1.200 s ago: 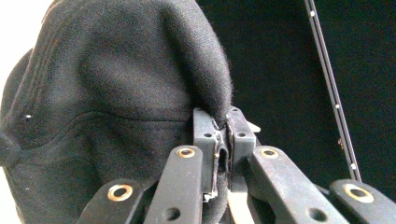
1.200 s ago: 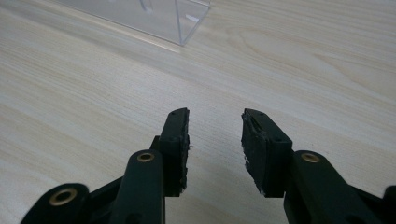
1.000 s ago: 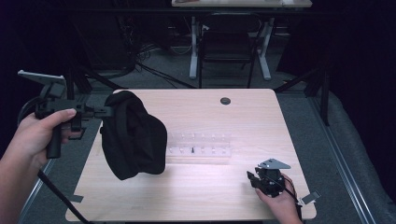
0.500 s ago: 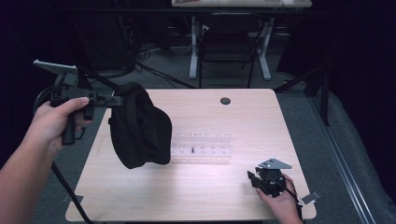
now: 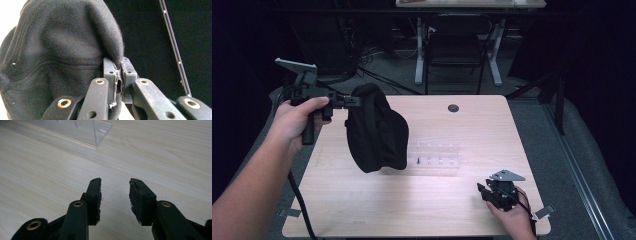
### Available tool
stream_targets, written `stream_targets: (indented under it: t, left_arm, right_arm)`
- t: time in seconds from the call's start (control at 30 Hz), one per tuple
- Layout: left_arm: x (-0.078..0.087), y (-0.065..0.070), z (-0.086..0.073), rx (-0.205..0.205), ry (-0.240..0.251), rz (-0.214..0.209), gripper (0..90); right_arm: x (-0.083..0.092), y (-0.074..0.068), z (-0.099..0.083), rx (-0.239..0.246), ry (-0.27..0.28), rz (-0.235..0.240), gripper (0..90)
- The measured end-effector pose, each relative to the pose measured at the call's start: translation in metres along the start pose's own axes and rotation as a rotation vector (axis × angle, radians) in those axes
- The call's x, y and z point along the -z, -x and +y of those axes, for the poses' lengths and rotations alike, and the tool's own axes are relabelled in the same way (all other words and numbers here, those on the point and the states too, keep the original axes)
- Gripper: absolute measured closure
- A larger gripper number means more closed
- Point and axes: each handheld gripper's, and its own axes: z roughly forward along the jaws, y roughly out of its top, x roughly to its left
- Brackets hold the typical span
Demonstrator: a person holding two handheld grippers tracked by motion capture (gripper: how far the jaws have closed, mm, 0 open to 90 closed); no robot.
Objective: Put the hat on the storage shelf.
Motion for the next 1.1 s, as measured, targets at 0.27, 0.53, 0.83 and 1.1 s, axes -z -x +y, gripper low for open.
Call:
stream_targets:
  t: [0.27,0.53,0.83,1.1]
  left_arm:
    - [-0.018,0.001,0.006,-0.003,-0.011,0.002,86.0]
    - [-0.028,0.001,0.009,-0.002,-0.016,0.012,86.0]
    - [-0.038,-0.002,0.012,0.008,-0.01,0.02,86.0]
    - [-0.046,-0.001,0.012,0.004,-0.02,0.039,86.0]
  right_arm:
    - [0.001,0.001,0.0,-0.003,0.009,0.005,61.6]
    - [0.002,0.001,0.001,-0.008,0.011,0.006,61.6]
    - [0.002,0.001,0.001,-0.002,0.009,0.007,61.5]
    - [0.002,0.0,0.002,-0.001,0.015,0.012,61.5]
